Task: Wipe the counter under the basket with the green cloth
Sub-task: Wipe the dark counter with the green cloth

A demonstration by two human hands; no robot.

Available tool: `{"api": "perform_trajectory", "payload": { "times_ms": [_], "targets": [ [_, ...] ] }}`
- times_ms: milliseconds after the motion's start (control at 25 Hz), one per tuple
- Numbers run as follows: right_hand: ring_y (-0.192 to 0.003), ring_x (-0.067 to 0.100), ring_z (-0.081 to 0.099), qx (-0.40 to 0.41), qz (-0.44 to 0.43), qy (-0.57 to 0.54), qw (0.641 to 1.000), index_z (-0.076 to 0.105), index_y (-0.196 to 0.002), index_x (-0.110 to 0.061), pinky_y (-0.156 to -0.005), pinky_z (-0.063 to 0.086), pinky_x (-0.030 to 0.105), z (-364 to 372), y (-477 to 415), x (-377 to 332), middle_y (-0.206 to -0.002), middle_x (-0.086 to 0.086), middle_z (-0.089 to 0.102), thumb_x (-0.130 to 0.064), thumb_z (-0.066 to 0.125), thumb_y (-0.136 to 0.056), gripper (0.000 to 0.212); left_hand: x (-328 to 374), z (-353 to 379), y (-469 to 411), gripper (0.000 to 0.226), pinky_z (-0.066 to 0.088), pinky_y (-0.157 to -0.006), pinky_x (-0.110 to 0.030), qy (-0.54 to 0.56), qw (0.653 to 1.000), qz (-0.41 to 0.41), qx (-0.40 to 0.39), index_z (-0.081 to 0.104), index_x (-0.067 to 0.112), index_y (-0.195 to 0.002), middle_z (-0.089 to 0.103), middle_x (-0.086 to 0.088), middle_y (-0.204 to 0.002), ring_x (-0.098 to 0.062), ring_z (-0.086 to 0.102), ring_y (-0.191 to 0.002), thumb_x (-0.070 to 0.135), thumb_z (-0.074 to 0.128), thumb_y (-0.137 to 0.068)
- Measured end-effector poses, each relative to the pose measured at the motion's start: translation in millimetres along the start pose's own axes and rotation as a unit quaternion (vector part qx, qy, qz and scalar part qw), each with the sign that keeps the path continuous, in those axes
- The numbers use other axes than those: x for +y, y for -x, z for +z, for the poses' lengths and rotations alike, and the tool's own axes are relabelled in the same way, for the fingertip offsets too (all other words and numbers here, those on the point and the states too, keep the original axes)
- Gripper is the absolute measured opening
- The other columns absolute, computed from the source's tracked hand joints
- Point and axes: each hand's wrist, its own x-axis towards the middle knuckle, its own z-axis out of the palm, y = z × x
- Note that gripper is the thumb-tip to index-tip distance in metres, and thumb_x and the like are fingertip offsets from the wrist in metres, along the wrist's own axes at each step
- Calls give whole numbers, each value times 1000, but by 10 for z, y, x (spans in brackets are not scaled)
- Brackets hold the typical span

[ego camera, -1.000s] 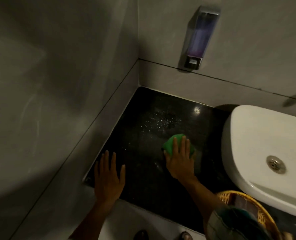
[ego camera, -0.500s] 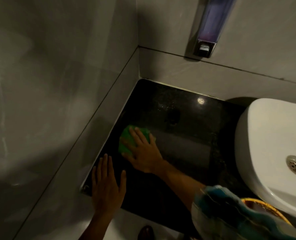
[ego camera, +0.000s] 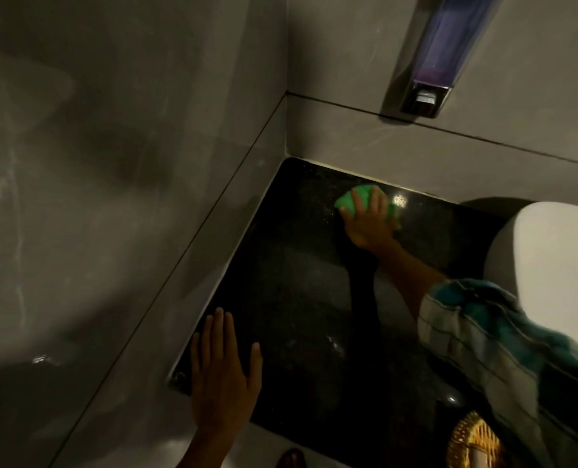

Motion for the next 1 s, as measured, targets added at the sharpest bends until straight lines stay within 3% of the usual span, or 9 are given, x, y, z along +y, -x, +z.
{"api": "perform_trajectory", "payload": {
  "times_ms": [160, 240, 320, 400, 560, 680, 760, 880, 1000],
  "targets": [
    [-140, 37, 32, 33, -161, 86, 983, 43, -140, -25, -110, 22, 60, 378, 393, -693, -153, 17, 34, -49, 32, -91, 55, -4, 23, 6, 71, 12, -120, -39, -4, 1000, 2, 8, 22, 12, -149, 21, -4, -159, -19, 18, -147, 54, 26, -91],
    [-143, 34, 27, -20, -233, 86, 968, 42, -140, -29, -109, 20, 63, 507, 1027, -800, -155, 15, 30, -50, 30, -92, 54, -17, 5, 26, 68, 16, -120, -41, -5, 1000, 1, 11, 25, 10, -148, 25, -5, -158, -20, 21, -146, 50, 24, -92],
    [-144, 32, 25, -34, -239, 65, 968, 42, -139, -33, -108, 22, 65, 555, 1628, -659, -156, 12, 29, -50, 33, -90, 52, -13, 4, 31, 63, 22, -118, -44, -2, 1000, 1, 14, 30, 7, -145, 32, -9, -155, -23, 28, -144, 43, 23, -93],
    [-140, 31, 34, -2, -227, 83, 970, 48, -133, -34, -109, 24, 60, 574, 2254, -488, -152, 12, 38, -50, 37, -87, 50, 6, 6, 39, 60, 25, -116, -46, 4, 1000, -3, 12, 34, 4, -143, 37, -12, -153, -25, 32, -142, 38, 26, -94],
    [-140, 31, 34, 29, -216, 153, 964, 51, -132, -28, -114, 5, 53, 556, 2956, -188, -148, 15, 43, -47, 38, -86, 52, 52, 21, 80, 62, 23, -117, -46, 4, 1000, 3, 5, 31, 5, -144, 34, -12, -154, -25, 29, -143, 40, 26, -93],
    [-140, 36, 32, 63, -98, 165, 979, 54, -131, -26, -114, 4, 57, 425, 2646, 242, -147, 19, 43, -44, 38, -84, 53, 90, 68, 98, 65, 20, -119, -45, 11, 1000, 14, -6, 27, 6, -146, 30, -11, -156, -24, 25, -145, 43, 24, -93],
    [-139, 41, 33, 86, 68, 122, 986, 54, -130, -23, -112, 9, 62, 324, 2373, 550, -146, 23, 43, -44, 38, -85, 52, 73, 65, 92, 66, 17, -120, -43, 12, 1000, 17, -7, 25, 6, -147, 28, -10, -157, -23, 22, -146, 43, 24, -92],
    [-135, 45, 36, 121, 242, 33, 962, 48, -132, -21, -105, 22, 69, 252, 2160, 659, -145, 27, 41, -47, 42, -85, 54, 3, 3, 55, 66, 15, -119, -43, 12, 1000, 8, 15, 25, 6, -147, 28, -11, -157, -24, 22, -146, 42, 26, -92],
    [-122, 44, 49, 127, 316, -9, 940, 50, -130, -21, -99, 32, 69, 226, 2073, 594, -134, 26, 52, -50, 40, -84, 55, 3, 9, 57, 66, 16, -118, -43, 10, 1000, 10, 13, 27, 6, -146, 30, -11, -156, -25, 24, -145, 43, 24, -91]
  ]
}}
